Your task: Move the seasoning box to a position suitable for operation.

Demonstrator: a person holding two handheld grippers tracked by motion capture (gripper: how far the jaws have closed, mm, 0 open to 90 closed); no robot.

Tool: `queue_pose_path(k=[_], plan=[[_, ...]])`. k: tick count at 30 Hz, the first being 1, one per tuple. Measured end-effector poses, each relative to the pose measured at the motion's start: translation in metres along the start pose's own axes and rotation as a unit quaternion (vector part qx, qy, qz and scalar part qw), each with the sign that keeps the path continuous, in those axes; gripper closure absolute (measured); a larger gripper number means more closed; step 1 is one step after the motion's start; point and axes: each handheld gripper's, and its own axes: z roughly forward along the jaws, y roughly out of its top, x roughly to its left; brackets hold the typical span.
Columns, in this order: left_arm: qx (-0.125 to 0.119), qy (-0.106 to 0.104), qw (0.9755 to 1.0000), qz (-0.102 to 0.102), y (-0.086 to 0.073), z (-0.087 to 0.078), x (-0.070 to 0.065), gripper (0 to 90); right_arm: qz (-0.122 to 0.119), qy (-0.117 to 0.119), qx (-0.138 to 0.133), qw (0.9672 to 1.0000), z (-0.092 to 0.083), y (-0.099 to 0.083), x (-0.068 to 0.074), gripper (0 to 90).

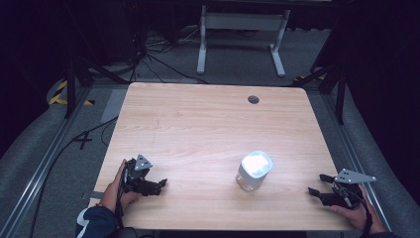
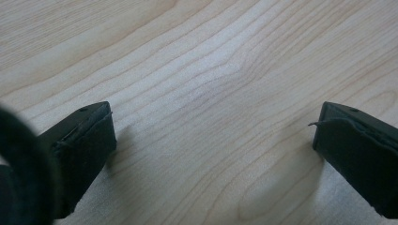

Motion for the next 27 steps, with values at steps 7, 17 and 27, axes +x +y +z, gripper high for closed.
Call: queue_pose_path(k=[7,17,27], plan=[[0.003,0.002,1.0000,0.009,0.000,-0.001,0.000,0.3,-0.001,-0.003,-0.001,1.0000,0.000,0.000,0.001,25.9],[-0.002,-0.001,1.0000,0.004,-0.001,-0.001,-0.001,0.4,-0.004,-0.005,0.007,1.0000,-0.001,0.003,0.003,33.0],[0.000,-0.018,0.9994,0.028,0.002,0.001,0.003,0.2,-0.009,0.010,-0.034,0.9993,-0.010,0.025,0.008,65.1]])
